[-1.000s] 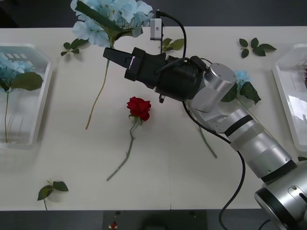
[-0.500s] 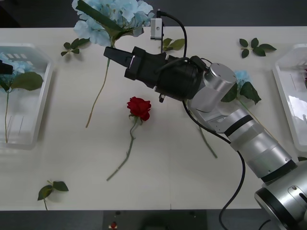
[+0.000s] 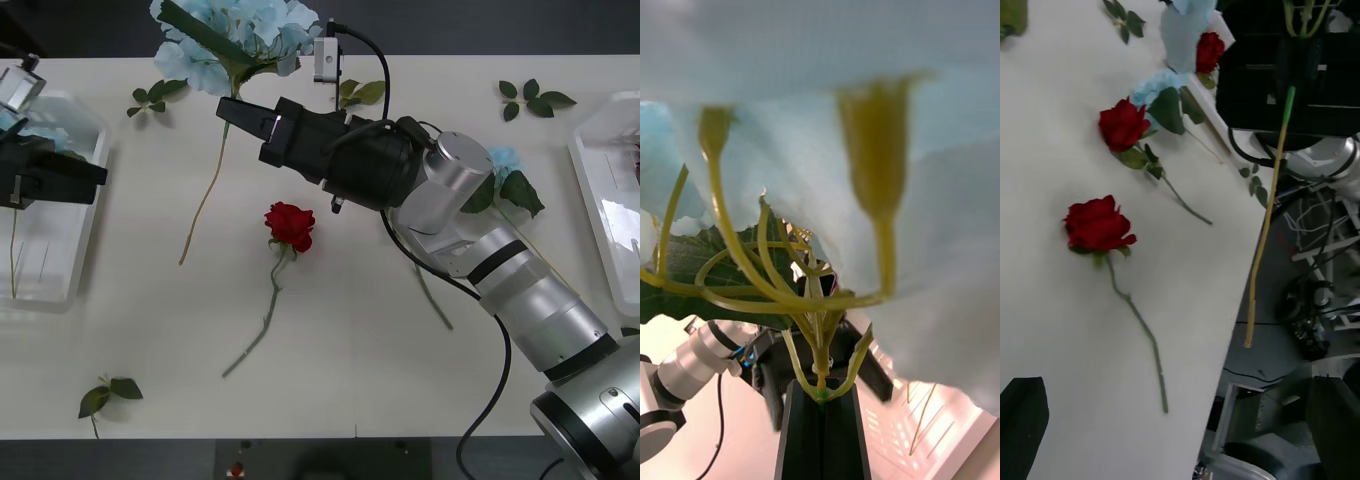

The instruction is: Put the red flowers into the right box and the blue flowers into the left box

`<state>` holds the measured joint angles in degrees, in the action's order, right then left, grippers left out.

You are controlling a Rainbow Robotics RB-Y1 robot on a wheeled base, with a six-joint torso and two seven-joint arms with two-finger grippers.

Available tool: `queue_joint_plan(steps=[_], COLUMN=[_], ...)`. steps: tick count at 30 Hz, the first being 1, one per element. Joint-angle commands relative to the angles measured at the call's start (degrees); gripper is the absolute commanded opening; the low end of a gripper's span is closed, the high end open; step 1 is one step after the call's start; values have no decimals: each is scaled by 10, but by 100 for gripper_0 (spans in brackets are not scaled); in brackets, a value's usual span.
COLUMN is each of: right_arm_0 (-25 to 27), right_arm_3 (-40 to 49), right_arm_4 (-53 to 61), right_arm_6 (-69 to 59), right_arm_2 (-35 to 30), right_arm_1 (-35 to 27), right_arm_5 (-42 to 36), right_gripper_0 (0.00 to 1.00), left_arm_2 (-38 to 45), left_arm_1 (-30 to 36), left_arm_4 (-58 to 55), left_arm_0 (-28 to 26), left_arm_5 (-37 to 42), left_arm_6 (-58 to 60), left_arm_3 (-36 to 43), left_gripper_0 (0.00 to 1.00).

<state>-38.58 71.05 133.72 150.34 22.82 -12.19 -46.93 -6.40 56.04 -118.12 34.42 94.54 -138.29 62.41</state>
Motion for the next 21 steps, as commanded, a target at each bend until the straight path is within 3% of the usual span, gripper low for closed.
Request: queue_joint_plan(steps=[1,12,21], right_arm_0=[-3,8,10], right_arm_3=[24,25,25], right_arm_4=[0,0,0], right_arm_6=[25,36,40], right_arm_2=[-11,-12,-12], right_arm_1=[24,30,30], right_arm_5=[1,2,1], right_gripper_0=[0,0,0], left_arm_2=[12,-11,-20], left_arm_1=[-37,-131,-158], left_arm_4=[-5,-4,-4], left_arm_0=[14,19,19], left_arm_5=[14,3,-1], left_arm_6=[-23,-25,-24], left_arm_3=[25,41,46], left_gripper_0=[100,100,100])
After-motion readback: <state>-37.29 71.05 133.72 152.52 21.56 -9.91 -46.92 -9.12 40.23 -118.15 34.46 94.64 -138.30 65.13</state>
